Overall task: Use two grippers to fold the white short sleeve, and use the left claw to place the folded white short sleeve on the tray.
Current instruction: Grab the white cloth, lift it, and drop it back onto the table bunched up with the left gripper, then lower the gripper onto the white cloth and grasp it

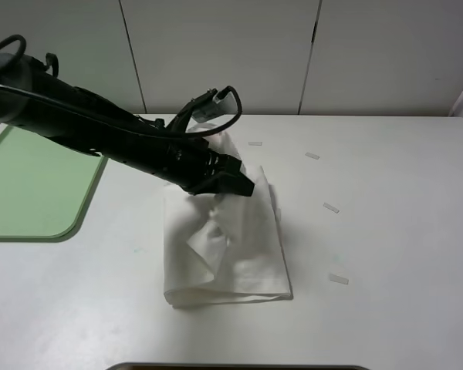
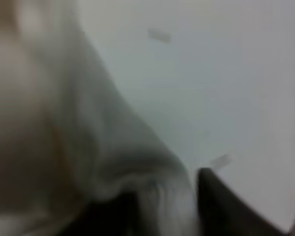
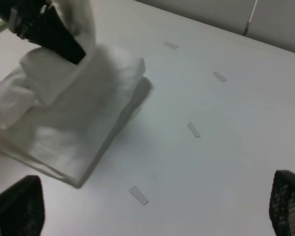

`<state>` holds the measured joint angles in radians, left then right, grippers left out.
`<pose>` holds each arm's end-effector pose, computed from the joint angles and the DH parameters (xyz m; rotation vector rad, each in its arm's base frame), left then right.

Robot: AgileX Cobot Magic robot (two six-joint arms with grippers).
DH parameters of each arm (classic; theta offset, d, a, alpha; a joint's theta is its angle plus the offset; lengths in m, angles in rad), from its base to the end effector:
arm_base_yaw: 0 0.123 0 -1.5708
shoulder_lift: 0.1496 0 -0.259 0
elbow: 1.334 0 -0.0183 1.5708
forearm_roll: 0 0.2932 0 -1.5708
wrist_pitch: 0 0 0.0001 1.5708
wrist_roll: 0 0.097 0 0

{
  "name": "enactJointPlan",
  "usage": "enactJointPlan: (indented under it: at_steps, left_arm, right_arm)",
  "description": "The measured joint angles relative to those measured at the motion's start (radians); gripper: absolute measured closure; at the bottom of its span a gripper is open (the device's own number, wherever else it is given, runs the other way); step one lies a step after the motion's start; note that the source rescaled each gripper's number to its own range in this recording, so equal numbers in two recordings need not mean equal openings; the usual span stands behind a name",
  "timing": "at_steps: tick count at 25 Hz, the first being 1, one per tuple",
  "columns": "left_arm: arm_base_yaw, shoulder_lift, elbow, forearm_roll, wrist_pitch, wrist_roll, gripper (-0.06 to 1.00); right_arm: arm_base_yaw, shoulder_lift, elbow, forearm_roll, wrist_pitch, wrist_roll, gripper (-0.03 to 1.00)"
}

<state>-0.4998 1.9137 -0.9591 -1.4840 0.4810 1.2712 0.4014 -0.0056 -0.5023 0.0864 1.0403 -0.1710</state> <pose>0.3109 -0.2208 0.0714 0.5879 2.4860 -0.8826 0.0557 0.0315 0.2981 -0.5740 1.9387 0.2492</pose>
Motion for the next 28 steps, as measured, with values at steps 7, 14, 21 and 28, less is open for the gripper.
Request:
enactJointPlan:
  at_steps: [7,14,21,28]
  left_arm:
    - [-0.066,0.069,-0.066,-0.215,0.153,0.204,0.36]
    - [-0.096,0.097,-0.136,-0.239,0.296,0.243,0.32]
    - [-0.096,0.081,-0.143,-0.22,0.21,0.289,0.31]
    - [-0.096,-0.052,-0.143,-0.047,-0.061,0.266,0.31]
  right_arm:
    - [0.0,0.0,0.0,0.0,0.0,0.0,-0.03]
    - [0.0,0.0,0.0,0.0,0.0,0.0,-0.03]
    - [0.0,0.0,0.0,0.0,0.0,0.0,-0.03]
    - [0.0,0.0,0.0,0.0,0.0,0.0,-0.03]
